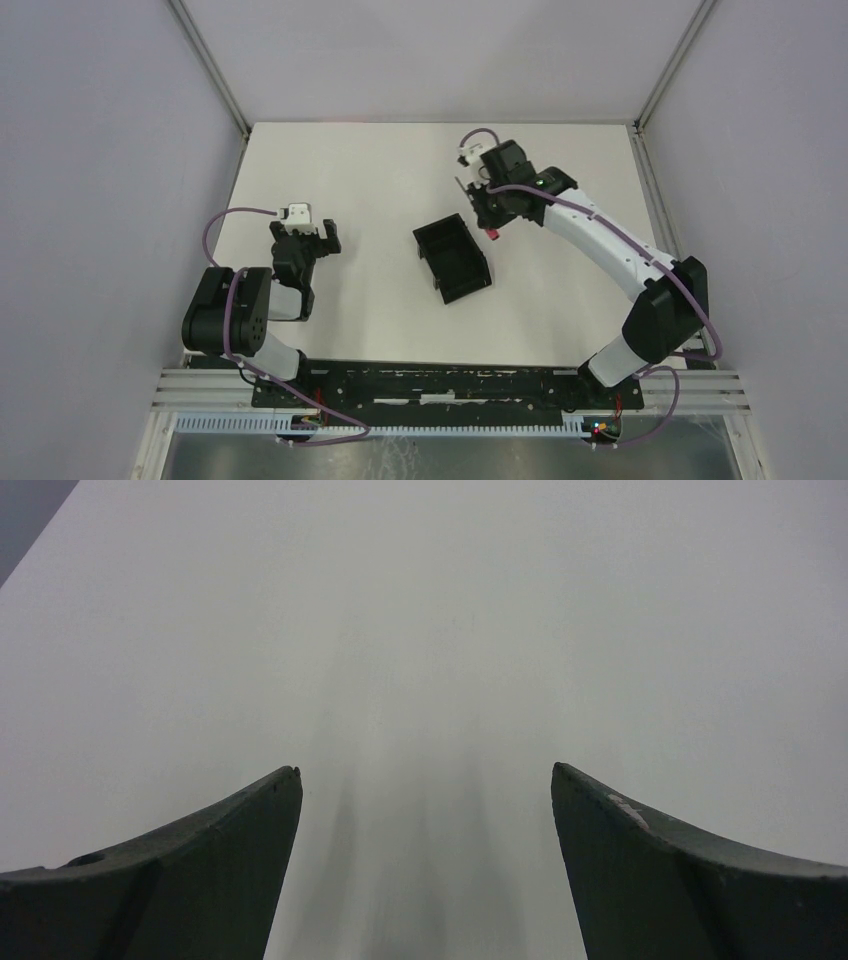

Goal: Put the screwdriver in the bin

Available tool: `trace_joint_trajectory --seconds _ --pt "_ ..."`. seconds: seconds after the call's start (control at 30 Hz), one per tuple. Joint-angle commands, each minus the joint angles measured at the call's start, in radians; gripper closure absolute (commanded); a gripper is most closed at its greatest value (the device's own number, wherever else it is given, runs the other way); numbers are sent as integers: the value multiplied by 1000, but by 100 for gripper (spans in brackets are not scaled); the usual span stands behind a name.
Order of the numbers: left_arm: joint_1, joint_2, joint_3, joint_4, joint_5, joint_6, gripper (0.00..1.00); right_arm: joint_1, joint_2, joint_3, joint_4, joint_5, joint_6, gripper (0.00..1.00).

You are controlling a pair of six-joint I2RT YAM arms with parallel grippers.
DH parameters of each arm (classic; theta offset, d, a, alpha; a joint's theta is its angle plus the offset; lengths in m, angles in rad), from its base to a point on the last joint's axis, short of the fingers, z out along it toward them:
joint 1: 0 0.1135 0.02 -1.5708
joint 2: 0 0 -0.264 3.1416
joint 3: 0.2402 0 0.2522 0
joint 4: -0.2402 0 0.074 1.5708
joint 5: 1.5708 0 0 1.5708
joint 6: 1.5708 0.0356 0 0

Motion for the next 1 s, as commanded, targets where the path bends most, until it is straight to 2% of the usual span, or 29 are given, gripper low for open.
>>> trace_joint_trajectory --seconds 0.0,0.17,0.4,0.6,0.77,0.8,0.9,0.97 --pt "4 -7 11 30 8 -14 0 146 13 -1 93 -65 10 100" --pt "4 -7 11 30 8 -14 0 218 33 -107 141 -56 -86 100" --pt "4 -7 11 30 8 -14 0 228 68 -232 235 -52 -176 100" --pt "4 -7 11 30 8 -14 0 228 106 -255 316 -37 -177 100" --pt "4 -7 11 30 8 -14 0 228 155 -235 308 10 -177 100" --pt "4 -7 11 30 8 -14 0 227 161 -234 303 10 -178 98" --pt "4 -7 11 30 8 -14 0 229 155 -228 296 14 -177 72" --pt "4 -7 11 30 9 -14 0 227 137 -220 291 19 -171 60"
